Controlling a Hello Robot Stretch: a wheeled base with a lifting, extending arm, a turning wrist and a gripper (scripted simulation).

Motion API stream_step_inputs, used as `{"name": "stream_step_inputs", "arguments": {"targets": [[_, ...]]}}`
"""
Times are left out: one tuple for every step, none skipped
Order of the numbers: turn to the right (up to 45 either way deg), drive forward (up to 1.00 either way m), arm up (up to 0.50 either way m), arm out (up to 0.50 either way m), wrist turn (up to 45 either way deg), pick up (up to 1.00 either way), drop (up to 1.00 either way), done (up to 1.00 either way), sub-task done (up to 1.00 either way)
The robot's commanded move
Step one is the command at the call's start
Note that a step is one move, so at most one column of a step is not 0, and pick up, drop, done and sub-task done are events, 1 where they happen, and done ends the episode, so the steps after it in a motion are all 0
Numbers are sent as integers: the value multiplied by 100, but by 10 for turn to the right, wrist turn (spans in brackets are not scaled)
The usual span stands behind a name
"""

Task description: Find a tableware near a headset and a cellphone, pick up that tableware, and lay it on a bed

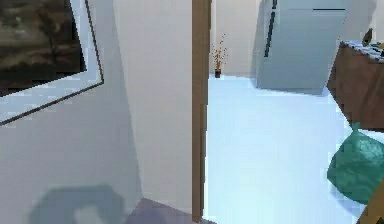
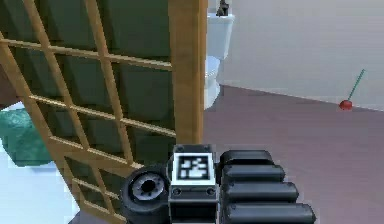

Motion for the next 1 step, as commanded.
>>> {"name": "stream_step_inputs", "arguments": {"targets": [[210, 0, 0, 0, 0, 0, 0, 0, 0]]}}
